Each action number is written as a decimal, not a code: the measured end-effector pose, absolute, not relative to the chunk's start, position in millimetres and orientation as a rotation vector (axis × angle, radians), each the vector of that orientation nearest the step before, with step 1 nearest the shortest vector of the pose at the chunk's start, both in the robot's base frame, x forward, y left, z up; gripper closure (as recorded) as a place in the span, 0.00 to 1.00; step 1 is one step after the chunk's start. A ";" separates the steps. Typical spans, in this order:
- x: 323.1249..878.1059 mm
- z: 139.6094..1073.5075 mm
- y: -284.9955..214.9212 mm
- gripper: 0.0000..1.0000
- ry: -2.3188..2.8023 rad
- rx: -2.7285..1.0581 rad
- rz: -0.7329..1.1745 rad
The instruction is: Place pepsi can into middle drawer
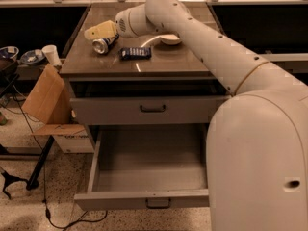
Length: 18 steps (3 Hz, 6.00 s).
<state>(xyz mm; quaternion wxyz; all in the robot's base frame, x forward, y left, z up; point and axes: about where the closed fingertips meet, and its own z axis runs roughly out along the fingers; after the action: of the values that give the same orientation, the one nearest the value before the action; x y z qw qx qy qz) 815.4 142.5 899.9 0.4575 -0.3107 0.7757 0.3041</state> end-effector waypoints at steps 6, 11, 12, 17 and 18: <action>860.5 866.6 133.7 0.00 1.962 -0.742 0.542; 862.6 859.6 141.4 0.15 1.786 -0.954 0.659; 857.4 861.5 144.2 0.38 1.761 -0.972 0.692; 784.6 891.0 113.3 1.00 1.654 -0.923 0.743; 748.1 883.8 93.0 1.00 1.670 -0.914 0.726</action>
Offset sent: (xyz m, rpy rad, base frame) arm 0.0344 -0.0098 -0.0271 -0.0888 0.0111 -0.0822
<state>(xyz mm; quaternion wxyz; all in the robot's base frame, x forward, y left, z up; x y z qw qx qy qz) 748.1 93.0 883.8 0.5244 -0.3819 0.6980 0.3033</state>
